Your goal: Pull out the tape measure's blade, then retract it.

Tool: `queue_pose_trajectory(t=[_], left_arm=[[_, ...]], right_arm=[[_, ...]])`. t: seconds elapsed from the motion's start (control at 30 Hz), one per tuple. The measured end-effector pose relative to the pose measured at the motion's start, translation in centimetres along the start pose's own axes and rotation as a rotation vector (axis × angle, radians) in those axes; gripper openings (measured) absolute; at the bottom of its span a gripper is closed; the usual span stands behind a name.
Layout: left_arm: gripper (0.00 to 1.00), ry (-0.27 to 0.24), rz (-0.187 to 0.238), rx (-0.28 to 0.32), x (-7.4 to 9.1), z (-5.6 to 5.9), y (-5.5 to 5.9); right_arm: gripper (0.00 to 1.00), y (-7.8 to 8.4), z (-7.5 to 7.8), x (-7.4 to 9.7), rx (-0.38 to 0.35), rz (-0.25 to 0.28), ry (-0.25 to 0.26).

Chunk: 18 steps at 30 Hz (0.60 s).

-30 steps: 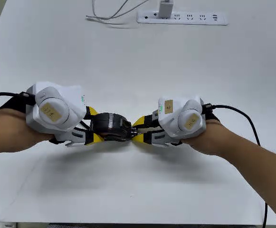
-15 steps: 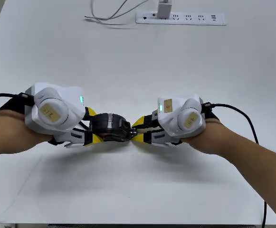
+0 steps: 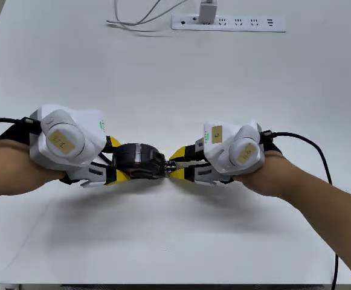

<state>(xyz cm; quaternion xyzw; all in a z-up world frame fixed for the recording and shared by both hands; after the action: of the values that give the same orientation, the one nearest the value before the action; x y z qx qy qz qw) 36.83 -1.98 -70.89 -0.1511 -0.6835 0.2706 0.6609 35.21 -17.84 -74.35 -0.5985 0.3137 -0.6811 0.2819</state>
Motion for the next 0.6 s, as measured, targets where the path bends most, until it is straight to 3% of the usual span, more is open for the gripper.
queue_pose_trajectory(t=[0.6], left_arm=[[0.25, -0.002, -0.002, -0.006, 0.0, 0.0, -0.1]], right_arm=[[0.09, 1.5, -0.2, 2.1, -0.007, -0.024, 0.012]])
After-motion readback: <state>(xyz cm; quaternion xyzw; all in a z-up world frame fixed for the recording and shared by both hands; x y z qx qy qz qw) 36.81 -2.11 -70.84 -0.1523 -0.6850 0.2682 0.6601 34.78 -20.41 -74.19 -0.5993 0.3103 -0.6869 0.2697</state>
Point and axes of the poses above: the centre of the closed fingertips' face, and the gripper's own axes: x roughly backward along the fingers, z roughly to its right, y roughly out of its underside, the point moved 7 cm from there along x, roughly backward along the fingers, and after that the axes turned 5 degrees about x, right-handed, at the moved point
